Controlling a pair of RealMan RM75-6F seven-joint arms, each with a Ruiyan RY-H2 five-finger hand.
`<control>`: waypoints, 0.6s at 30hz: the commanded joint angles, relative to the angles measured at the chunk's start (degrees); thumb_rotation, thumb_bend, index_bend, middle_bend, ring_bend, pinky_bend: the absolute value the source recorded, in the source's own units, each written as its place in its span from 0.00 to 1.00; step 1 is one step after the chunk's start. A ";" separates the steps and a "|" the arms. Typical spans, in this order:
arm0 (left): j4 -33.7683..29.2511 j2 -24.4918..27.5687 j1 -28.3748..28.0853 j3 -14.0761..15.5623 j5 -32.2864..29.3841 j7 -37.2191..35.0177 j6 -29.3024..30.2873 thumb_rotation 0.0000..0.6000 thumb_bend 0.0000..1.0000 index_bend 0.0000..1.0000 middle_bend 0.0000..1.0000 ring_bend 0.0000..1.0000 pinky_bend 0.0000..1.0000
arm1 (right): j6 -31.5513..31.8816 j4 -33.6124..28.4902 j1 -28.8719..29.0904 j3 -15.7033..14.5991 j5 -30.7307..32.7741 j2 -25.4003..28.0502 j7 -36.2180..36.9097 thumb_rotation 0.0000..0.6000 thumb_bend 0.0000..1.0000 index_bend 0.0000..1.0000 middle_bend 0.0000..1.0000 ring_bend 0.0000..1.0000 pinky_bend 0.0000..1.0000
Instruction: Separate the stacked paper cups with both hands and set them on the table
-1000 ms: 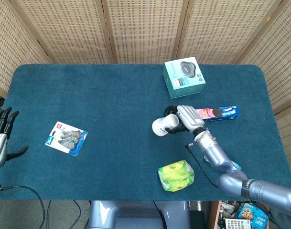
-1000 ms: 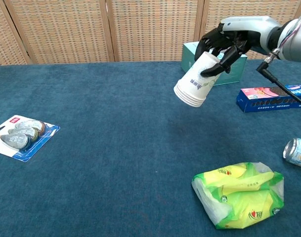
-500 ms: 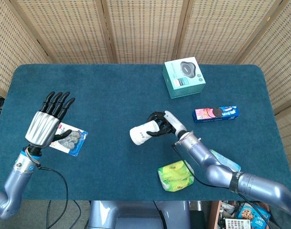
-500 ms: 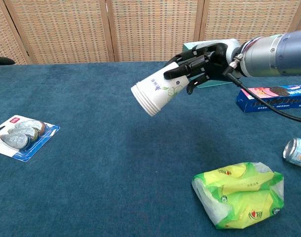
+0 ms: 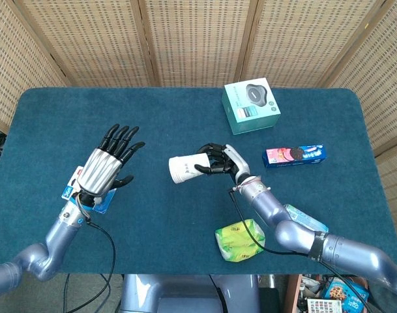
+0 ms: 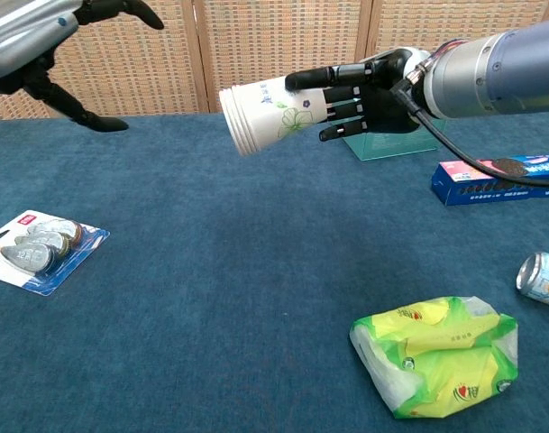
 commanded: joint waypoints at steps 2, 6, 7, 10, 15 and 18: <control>6.64 -5.70 -4.15 -0.24 3.03 -2.18 1.58 1.00 0.10 0.25 0.00 0.00 0.00 | 0.83 -1.71 -0.18 -0.06 1.24 1.25 0.17 1.00 0.51 0.52 0.57 0.45 0.64; 11.11 -9.37 -6.95 -0.84 4.45 -3.23 3.20 1.00 0.10 0.30 0.00 0.00 0.00 | 0.99 -2.61 -0.42 -0.26 1.39 1.78 0.26 1.00 0.51 0.52 0.57 0.45 0.64; 11.82 -10.00 -7.39 -0.96 4.59 -3.35 3.47 1.00 0.10 0.30 0.00 0.00 0.00 | 0.95 -2.77 -0.48 -0.30 1.34 1.89 0.27 1.00 0.51 0.52 0.57 0.45 0.64; 14.78 -12.42 -9.43 -1.28 5.36 -3.60 4.53 1.00 0.13 0.33 0.00 0.00 0.00 | 0.87 -3.31 -0.75 -0.30 1.08 2.32 0.44 1.00 0.52 0.52 0.57 0.45 0.64; 18.11 -15.67 -11.73 -1.80 5.59 -3.74 6.03 1.00 0.19 0.37 0.00 0.00 0.00 | 0.63 -3.65 -1.28 -0.45 0.62 2.96 0.72 1.00 0.52 0.52 0.57 0.45 0.64; 19.21 -16.57 -12.28 -1.60 5.39 -3.75 6.10 1.00 0.19 0.38 0.00 0.00 0.00 | 0.42 -3.69 -1.51 -0.45 0.44 3.16 0.96 1.00 0.52 0.52 0.57 0.45 0.64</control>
